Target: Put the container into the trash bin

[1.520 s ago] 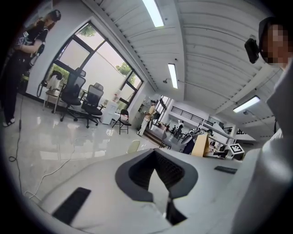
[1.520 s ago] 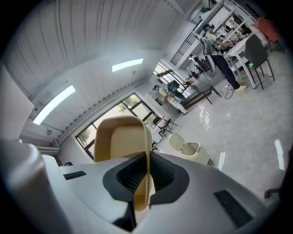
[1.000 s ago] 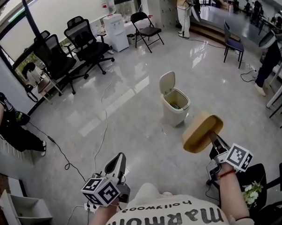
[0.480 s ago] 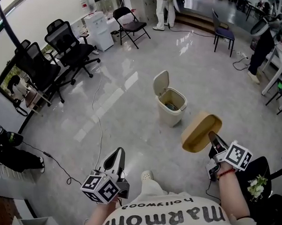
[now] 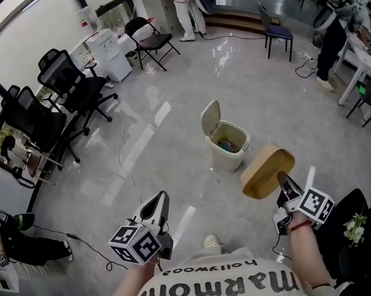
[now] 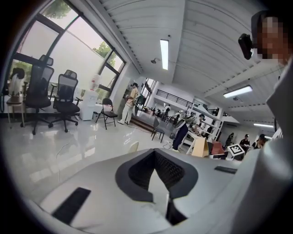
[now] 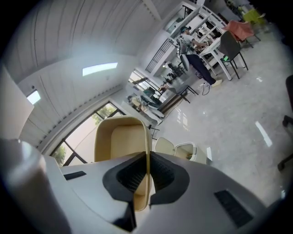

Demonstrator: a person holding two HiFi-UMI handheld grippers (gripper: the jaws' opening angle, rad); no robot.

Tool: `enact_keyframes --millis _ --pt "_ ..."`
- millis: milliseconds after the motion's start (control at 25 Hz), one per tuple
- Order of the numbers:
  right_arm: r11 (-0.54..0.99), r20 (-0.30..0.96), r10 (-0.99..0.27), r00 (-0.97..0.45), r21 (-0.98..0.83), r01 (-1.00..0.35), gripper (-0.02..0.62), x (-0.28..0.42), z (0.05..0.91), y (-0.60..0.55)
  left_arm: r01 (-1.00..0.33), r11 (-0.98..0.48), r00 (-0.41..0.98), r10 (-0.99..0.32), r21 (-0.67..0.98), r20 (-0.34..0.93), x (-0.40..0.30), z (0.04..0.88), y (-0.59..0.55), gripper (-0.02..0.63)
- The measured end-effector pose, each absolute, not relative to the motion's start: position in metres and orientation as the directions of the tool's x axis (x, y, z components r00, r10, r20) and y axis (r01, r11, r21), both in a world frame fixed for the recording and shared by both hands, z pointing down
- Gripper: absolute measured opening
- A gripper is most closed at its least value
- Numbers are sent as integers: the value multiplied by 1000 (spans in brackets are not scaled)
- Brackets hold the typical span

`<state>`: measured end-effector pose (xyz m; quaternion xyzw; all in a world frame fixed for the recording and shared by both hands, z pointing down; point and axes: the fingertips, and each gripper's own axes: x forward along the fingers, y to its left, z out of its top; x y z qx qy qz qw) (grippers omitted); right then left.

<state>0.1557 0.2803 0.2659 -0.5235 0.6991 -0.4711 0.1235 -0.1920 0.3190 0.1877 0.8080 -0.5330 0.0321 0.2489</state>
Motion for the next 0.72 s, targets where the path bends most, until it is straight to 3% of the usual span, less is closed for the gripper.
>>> enact_keyframes --millis 240,720 --pt "-26 317 -875 -366 -786 -618 14 143 270 273 -846 -381 501 -808 372 311 -196 196 287 -3" --pt "-103 389 -872 -297 -739 -666 14 146 279 270 -839 -394 515 -800 375 310 -205 217 269 -3"
